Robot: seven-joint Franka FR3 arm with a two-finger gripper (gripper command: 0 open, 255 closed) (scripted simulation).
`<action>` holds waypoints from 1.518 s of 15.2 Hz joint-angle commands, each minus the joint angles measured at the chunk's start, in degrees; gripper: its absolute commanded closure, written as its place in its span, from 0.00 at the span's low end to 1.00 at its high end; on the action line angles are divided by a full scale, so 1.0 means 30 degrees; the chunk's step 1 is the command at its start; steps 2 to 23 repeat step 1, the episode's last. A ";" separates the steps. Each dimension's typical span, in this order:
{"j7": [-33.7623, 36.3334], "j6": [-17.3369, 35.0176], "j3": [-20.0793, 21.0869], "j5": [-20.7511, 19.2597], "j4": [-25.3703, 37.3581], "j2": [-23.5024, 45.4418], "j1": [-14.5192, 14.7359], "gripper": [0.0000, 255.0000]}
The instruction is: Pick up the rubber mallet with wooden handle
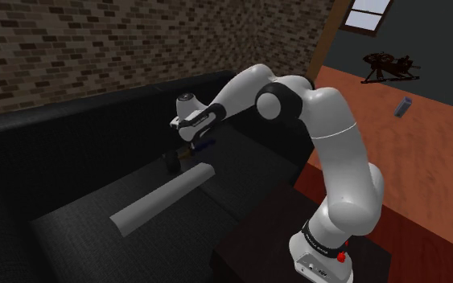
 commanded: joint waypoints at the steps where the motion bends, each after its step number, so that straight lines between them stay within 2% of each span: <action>1: -0.0050 -0.0110 0.0009 0.0018 0.0012 -0.0120 -0.0024 1.00; 23: -0.0050 -0.0110 0.0009 0.0018 0.0012 -0.0120 -0.0024 1.00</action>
